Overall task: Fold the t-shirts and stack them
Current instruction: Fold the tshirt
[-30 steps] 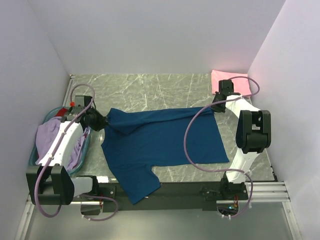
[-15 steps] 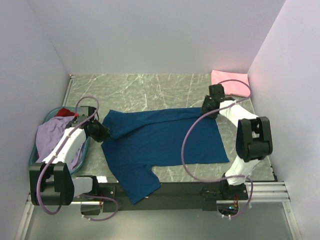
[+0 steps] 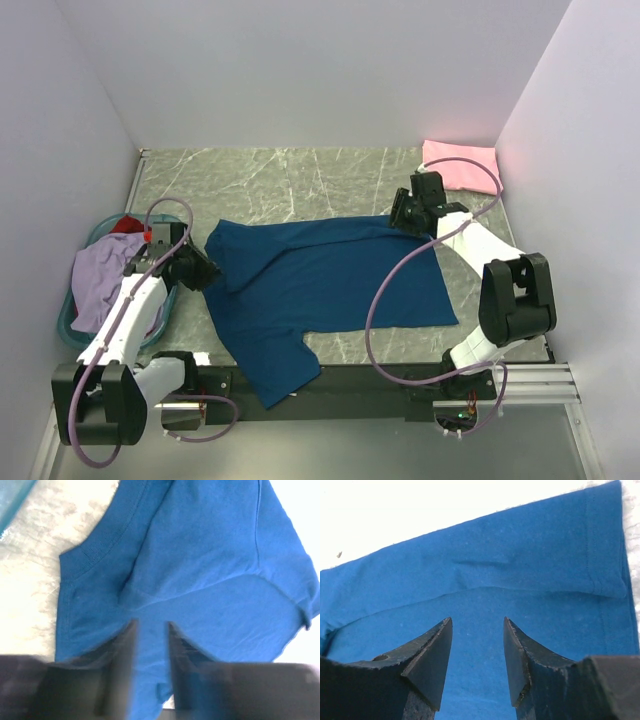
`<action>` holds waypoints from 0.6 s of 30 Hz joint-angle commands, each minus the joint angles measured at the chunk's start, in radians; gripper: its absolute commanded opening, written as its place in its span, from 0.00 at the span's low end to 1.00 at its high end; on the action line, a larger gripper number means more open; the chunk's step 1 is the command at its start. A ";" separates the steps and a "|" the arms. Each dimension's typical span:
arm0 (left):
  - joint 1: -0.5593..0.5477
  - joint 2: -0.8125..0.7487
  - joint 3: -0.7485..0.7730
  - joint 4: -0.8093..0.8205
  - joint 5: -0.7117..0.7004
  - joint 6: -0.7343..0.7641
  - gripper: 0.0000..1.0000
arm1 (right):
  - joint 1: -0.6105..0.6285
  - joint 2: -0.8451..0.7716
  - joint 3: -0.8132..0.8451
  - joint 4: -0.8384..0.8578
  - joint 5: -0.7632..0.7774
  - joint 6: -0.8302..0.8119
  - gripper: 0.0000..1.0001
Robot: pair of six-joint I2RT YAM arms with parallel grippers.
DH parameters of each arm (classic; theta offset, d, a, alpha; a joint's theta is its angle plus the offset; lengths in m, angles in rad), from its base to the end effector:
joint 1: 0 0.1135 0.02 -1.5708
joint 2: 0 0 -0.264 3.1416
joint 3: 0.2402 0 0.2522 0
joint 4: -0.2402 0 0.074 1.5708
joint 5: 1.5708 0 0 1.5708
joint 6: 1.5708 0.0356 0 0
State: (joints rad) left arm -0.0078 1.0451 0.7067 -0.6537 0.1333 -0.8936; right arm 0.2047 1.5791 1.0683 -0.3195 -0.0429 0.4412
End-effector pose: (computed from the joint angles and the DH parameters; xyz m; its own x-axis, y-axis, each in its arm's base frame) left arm 0.1982 -0.0063 0.2256 -0.5873 -0.7679 -0.2560 -0.6020 0.6258 -0.4960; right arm 0.3317 0.0704 0.2292 -0.7523 0.2795 -0.5965 0.0994 0.9433 0.3167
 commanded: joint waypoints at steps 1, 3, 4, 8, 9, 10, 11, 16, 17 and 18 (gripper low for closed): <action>0.005 -0.008 0.017 0.011 -0.040 0.016 0.43 | -0.016 -0.022 -0.024 0.043 -0.020 0.008 0.53; 0.005 0.012 0.022 0.023 -0.060 0.031 0.62 | -0.040 -0.024 -0.042 0.062 -0.067 0.046 0.53; 0.005 0.022 0.022 0.028 -0.060 0.033 0.66 | -0.077 -0.027 -0.069 0.078 -0.096 0.063 0.53; 0.005 0.069 -0.018 0.077 -0.040 0.032 0.73 | -0.119 -0.042 -0.113 0.143 -0.195 0.108 0.54; 0.005 0.088 -0.026 0.086 -0.037 0.032 0.73 | -0.122 -0.041 -0.116 0.154 -0.207 0.106 0.54; -0.004 0.101 -0.030 0.109 -0.029 0.033 0.73 | -0.122 -0.033 -0.120 0.161 -0.236 0.109 0.54; -0.014 0.114 -0.033 0.117 -0.031 0.033 0.72 | -0.120 -0.030 -0.125 0.169 -0.251 0.113 0.53; -0.083 0.222 -0.016 0.146 -0.073 0.036 0.69 | -0.120 -0.016 -0.165 0.258 -0.344 0.149 0.52; -0.089 0.236 -0.012 0.149 -0.086 0.035 0.69 | -0.120 -0.014 -0.168 0.266 -0.360 0.152 0.52; -0.092 0.260 -0.010 0.150 -0.092 0.033 0.68 | -0.122 -0.014 -0.171 0.276 -0.365 0.157 0.52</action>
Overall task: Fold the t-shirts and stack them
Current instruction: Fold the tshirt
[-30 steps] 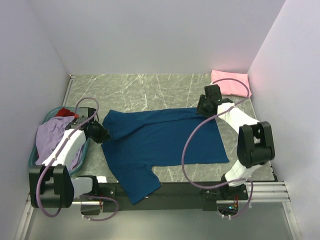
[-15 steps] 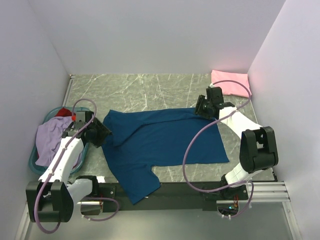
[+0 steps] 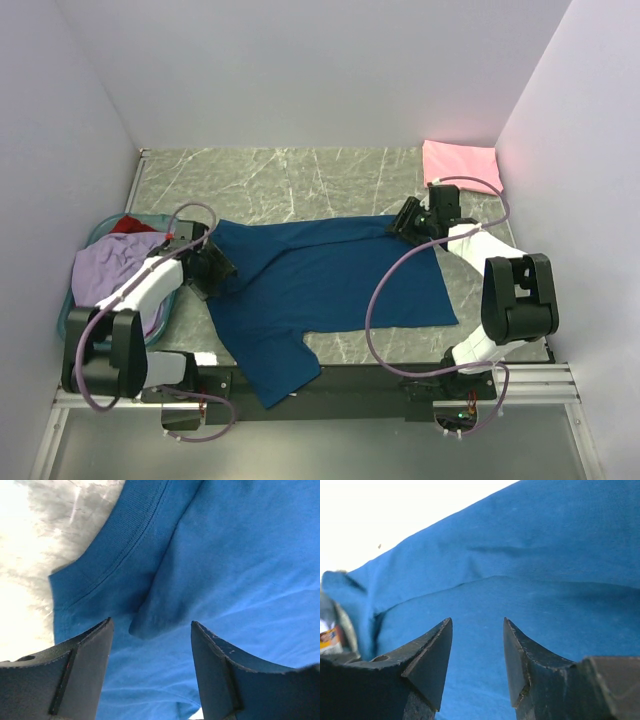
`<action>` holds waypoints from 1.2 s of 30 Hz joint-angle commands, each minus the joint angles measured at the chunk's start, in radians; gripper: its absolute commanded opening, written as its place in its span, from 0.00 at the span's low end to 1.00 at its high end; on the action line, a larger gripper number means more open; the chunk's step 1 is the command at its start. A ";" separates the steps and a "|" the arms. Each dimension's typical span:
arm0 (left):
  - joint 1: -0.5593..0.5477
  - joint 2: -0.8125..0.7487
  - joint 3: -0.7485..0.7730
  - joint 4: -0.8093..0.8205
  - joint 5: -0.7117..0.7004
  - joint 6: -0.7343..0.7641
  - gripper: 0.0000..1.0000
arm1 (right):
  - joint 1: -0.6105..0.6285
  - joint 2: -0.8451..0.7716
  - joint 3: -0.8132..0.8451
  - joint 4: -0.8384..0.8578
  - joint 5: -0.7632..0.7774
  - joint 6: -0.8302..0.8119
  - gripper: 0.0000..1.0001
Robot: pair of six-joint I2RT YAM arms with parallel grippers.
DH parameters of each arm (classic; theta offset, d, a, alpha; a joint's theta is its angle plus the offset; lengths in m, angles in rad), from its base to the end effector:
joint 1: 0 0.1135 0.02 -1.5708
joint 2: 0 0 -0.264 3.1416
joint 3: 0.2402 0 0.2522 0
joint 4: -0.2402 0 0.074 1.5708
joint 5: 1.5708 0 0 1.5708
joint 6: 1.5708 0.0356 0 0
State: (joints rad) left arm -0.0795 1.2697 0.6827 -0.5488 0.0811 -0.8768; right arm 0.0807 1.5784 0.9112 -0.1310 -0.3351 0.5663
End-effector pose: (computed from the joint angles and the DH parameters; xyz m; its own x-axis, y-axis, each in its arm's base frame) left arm 0.2241 -0.0207 0.1806 -0.6652 -0.7156 -0.2131 -0.6225 0.6891 -0.3709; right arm 0.3247 0.0380 0.1960 -0.7659 0.4464 -0.4627 0.1256 0.8097 0.5732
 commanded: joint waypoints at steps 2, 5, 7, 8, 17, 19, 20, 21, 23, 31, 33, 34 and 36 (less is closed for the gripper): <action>-0.028 0.054 0.020 0.041 -0.061 0.015 0.68 | 0.004 -0.011 -0.018 0.093 -0.077 0.032 0.52; -0.034 0.066 0.014 0.055 -0.061 0.019 0.66 | 0.002 -0.011 -0.018 0.091 -0.073 0.027 0.52; -0.049 0.074 0.012 0.070 -0.043 0.027 0.63 | 0.002 -0.005 -0.020 0.093 -0.070 0.026 0.52; -0.055 0.079 0.015 0.070 -0.041 0.027 0.61 | 0.004 -0.003 -0.020 0.093 -0.068 0.027 0.52; -0.111 0.088 0.052 0.052 -0.066 0.029 0.37 | -0.002 0.005 -0.028 0.097 -0.053 0.024 0.52; -0.129 0.070 0.069 0.030 -0.076 0.029 0.33 | -0.009 0.000 -0.034 0.099 -0.048 0.026 0.51; -0.135 0.060 0.089 0.012 -0.078 0.029 0.30 | -0.010 -0.001 -0.035 0.099 -0.042 0.026 0.52; -0.140 0.039 0.100 0.004 -0.080 0.030 0.24 | -0.016 -0.003 -0.037 0.099 -0.039 0.027 0.51; -0.149 0.019 0.127 -0.008 -0.078 0.033 0.17 | -0.027 -0.003 -0.037 0.097 -0.021 0.032 0.51; -0.151 -0.012 0.238 -0.046 -0.034 0.041 0.01 | -0.120 0.005 -0.043 0.077 0.071 0.075 0.51; -0.151 -0.009 0.281 -0.053 -0.018 0.036 0.01 | -0.145 0.009 -0.049 0.086 0.079 0.113 0.51; -0.151 -0.009 0.293 -0.054 -0.008 0.033 0.01 | -0.154 0.011 -0.052 0.090 0.085 0.125 0.51; -0.151 -0.015 0.327 -0.057 -0.004 0.032 0.01 | -0.176 0.020 -0.057 0.100 0.094 0.165 0.52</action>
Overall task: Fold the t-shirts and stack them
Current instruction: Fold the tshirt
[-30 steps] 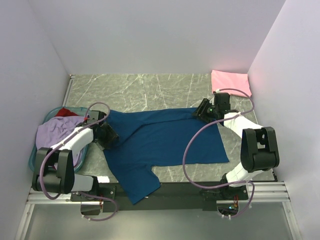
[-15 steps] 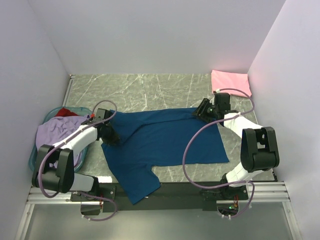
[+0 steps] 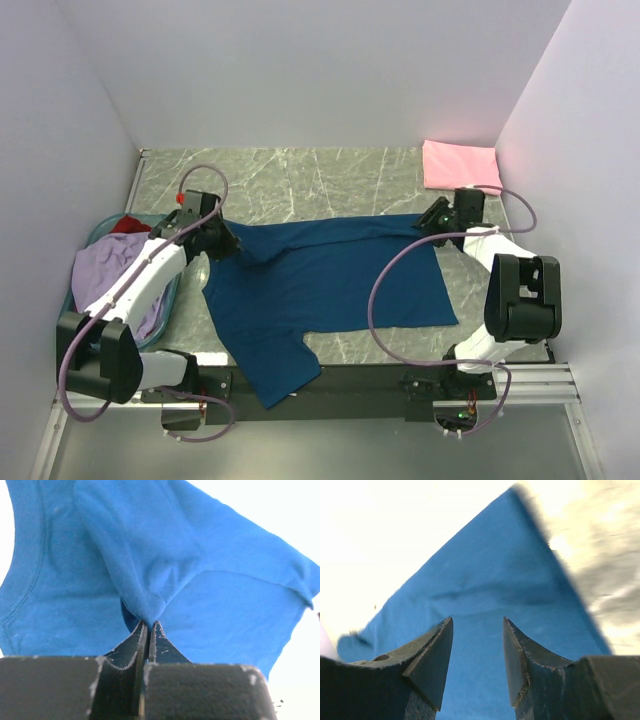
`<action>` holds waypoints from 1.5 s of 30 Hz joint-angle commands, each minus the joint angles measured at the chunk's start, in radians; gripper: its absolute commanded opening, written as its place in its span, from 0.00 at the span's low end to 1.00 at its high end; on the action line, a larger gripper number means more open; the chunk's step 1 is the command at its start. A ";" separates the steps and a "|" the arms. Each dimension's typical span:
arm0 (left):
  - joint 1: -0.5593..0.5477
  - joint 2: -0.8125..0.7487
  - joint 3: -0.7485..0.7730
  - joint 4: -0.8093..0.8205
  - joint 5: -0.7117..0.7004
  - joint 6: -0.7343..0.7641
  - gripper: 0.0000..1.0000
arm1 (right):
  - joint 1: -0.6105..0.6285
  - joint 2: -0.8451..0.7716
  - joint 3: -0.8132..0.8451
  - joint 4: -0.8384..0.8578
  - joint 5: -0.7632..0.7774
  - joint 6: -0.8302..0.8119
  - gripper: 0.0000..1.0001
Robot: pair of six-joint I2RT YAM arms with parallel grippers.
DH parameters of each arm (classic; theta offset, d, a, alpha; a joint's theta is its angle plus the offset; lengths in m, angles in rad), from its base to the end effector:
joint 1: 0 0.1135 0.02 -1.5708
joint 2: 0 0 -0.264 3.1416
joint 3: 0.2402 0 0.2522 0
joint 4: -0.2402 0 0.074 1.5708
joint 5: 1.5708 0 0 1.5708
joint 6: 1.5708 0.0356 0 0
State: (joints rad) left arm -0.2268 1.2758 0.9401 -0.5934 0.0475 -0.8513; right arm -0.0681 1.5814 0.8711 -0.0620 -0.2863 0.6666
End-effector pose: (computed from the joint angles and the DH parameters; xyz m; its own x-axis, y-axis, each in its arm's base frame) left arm 0.2528 -0.0601 0.2543 -0.7042 -0.6085 -0.3658 -0.4208 0.7727 -0.4753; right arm 0.3250 -0.0121 0.1878 -0.6316 0.6376 -0.4411 0.3231 0.7336 0.5978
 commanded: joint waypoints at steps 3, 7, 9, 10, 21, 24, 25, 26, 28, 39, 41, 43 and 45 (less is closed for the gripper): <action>-0.003 -0.018 0.117 -0.034 0.009 0.011 0.01 | -0.039 0.038 -0.006 0.031 0.062 0.099 0.52; 0.001 -0.007 0.170 -0.042 -0.003 0.008 0.01 | -0.052 0.072 -0.003 0.033 0.068 0.142 0.52; 0.006 0.005 0.204 -0.046 -0.006 0.009 0.01 | -0.061 0.084 -0.009 0.034 0.067 0.166 0.52; 0.015 0.008 0.215 -0.049 -0.008 0.011 0.01 | -0.062 0.084 -0.014 0.036 0.068 0.172 0.52; 0.069 0.080 0.301 -0.029 0.023 0.026 0.01 | -0.065 0.135 0.002 0.057 0.087 0.228 0.52; 0.073 0.082 0.305 -0.026 0.025 0.028 0.01 | -0.064 0.155 0.014 0.057 0.093 0.234 0.51; 0.076 0.082 0.307 -0.025 0.025 0.028 0.01 | -0.065 0.158 0.016 0.057 0.091 0.234 0.51; 0.079 0.083 0.307 -0.023 0.025 0.028 0.01 | -0.065 0.160 0.017 0.059 0.090 0.237 0.49; 0.086 0.085 0.312 -0.022 0.026 0.031 0.01 | -0.067 0.157 0.020 0.059 0.090 0.235 0.47; 0.118 0.125 0.377 -0.034 0.038 0.034 0.01 | -0.065 0.117 0.101 0.002 0.124 0.192 0.02; 0.126 0.134 0.397 -0.039 0.037 0.037 0.01 | -0.065 0.109 0.120 -0.018 0.128 0.182 0.00; 0.138 0.142 0.420 -0.051 0.037 0.037 0.01 | -0.065 0.108 0.150 -0.036 0.131 0.176 0.00; 0.144 0.148 0.439 -0.065 0.041 0.035 0.01 | -0.067 0.109 0.184 -0.064 0.130 0.163 0.00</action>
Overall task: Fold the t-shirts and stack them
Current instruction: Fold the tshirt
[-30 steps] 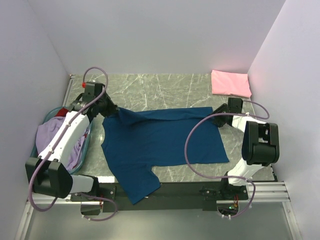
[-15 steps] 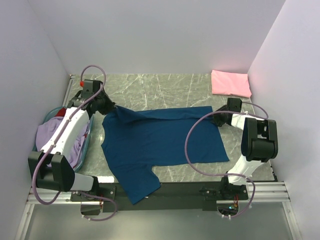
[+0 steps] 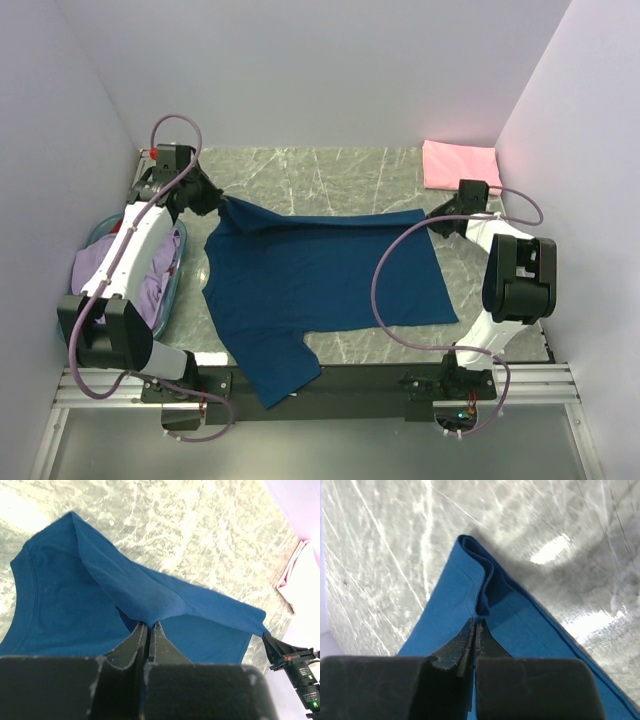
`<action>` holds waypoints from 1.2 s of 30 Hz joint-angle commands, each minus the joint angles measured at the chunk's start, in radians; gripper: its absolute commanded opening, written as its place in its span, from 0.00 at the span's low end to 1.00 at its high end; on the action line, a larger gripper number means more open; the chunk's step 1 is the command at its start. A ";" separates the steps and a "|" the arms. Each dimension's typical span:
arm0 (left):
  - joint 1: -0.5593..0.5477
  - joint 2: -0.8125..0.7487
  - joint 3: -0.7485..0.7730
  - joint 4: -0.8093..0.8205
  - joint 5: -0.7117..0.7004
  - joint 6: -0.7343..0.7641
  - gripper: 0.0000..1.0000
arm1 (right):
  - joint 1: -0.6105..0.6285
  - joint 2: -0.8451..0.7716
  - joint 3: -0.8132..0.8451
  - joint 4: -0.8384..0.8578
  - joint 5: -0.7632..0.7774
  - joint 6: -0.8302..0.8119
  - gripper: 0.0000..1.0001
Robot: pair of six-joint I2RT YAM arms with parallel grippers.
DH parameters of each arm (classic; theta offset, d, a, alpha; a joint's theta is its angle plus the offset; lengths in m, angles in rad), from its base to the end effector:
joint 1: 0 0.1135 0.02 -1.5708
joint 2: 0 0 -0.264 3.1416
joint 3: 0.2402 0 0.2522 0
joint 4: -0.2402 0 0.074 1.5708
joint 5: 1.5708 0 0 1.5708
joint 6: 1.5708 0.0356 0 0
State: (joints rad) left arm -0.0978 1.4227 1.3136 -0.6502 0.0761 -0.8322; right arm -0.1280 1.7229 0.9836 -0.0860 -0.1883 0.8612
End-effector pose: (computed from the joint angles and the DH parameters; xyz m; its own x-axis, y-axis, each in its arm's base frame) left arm 0.3088 -0.0330 0.3322 -0.5738 -0.6845 -0.4496 -0.4041 0.7142 -0.5715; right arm 0.3533 -0.0388 0.1737 -0.4752 0.8125 -0.3376 0.5525 0.5742 0.6042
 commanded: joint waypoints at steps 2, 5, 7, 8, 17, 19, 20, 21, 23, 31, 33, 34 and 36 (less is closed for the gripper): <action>0.017 -0.004 0.076 -0.020 0.013 0.012 0.01 | -0.005 -0.034 0.090 -0.070 0.030 -0.037 0.00; 0.020 -0.011 0.101 -0.063 0.008 0.001 0.01 | -0.005 -0.037 0.128 -0.121 0.032 -0.051 0.00; 0.021 -0.022 0.104 -0.075 0.011 -0.011 0.01 | -0.005 -0.042 0.144 -0.133 0.027 -0.059 0.00; 0.021 -0.034 0.099 -0.077 0.014 -0.015 0.01 | -0.007 -0.045 0.153 -0.149 0.026 -0.062 0.00; 0.047 -0.071 0.053 -0.085 -0.044 0.015 0.01 | -0.004 -0.031 0.199 -0.190 0.013 -0.108 0.00; 0.072 -0.058 0.055 -0.052 -0.055 0.030 0.01 | -0.002 -0.022 0.202 -0.178 0.003 -0.108 0.00; 0.076 -0.035 0.062 -0.040 -0.058 0.041 0.01 | -0.002 -0.013 0.205 -0.160 -0.002 -0.108 0.00; 0.082 -0.022 0.084 -0.028 -0.073 0.050 0.01 | -0.002 -0.008 0.208 -0.150 -0.005 -0.108 0.00; 0.087 0.025 0.114 0.000 -0.073 0.076 0.01 | -0.002 0.010 0.228 -0.127 -0.019 -0.108 0.00; 0.095 0.223 0.263 0.096 0.000 0.117 0.01 | 0.005 0.144 0.406 -0.129 -0.046 -0.163 0.00; 0.095 0.260 0.292 0.135 0.024 0.117 0.01 | 0.007 0.176 0.484 -0.161 -0.030 -0.188 0.00; 0.095 0.292 0.302 0.145 0.039 0.117 0.01 | 0.007 0.200 0.518 -0.166 -0.028 -0.209 0.00; 0.095 0.327 0.332 0.168 0.048 0.120 0.01 | 0.007 0.224 0.550 -0.167 -0.022 -0.229 0.00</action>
State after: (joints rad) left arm -0.0097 1.7195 1.5742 -0.5716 0.0822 -0.7403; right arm -0.1211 1.9247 1.4563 -0.2516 -0.2367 0.6971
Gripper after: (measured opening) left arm 0.030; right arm 0.010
